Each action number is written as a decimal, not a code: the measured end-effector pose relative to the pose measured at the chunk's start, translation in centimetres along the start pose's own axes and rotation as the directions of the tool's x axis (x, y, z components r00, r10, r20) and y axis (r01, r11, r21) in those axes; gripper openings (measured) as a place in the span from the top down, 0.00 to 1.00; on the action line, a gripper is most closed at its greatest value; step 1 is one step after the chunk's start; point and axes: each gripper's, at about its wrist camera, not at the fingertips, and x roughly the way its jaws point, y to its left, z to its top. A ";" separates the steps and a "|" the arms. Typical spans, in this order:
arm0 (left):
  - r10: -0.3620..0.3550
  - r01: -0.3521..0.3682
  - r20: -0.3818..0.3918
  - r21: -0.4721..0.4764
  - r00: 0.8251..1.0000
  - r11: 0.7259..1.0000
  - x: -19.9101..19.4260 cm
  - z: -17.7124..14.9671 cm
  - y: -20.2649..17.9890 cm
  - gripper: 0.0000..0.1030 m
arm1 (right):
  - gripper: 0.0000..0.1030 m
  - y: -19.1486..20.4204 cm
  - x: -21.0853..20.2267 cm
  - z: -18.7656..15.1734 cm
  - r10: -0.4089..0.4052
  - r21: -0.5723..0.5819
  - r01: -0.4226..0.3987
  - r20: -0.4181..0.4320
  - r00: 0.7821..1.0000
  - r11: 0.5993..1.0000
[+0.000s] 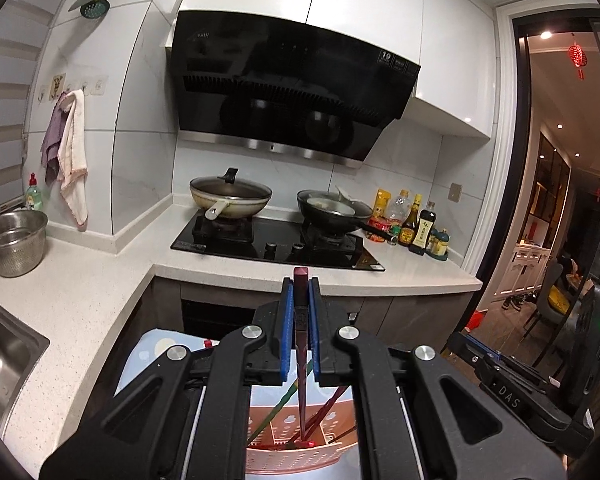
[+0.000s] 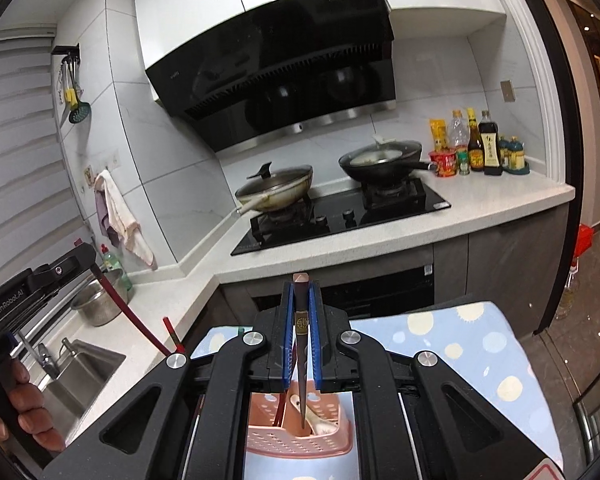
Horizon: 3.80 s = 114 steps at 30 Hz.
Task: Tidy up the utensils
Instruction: 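Lower both chopsticks into the pink holder and open both tools, then move both open tools back to the gold spoon and green chopstick, then grasp the green chopstick with the right tool while the left tool grasps the gold spoon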
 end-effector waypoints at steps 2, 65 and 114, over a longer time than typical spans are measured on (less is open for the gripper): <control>0.006 -0.006 -0.018 -0.004 1.000 1.000 0.7 -0.6 0.4 0.93 | 0.93 0.2 1.0 -0.6 -0.002 -0.007 0.002 -0.021 1.000 1.000; 0.121 -0.146 -0.323 -0.057 0.939 0.988 -9.6 -17.1 3.0 0.59 | 0.77 3.3 -11.1 -18.9 -0.031 -0.100 0.001 -0.301 0.953 0.995; 0.138 -0.189 -0.622 -0.016 0.771 0.982 -13.5 -33.1 2.2 0.55 | 0.93 0.8 -13.5 -34.0 -0.111 -0.123 0.051 -0.559 0.822 0.991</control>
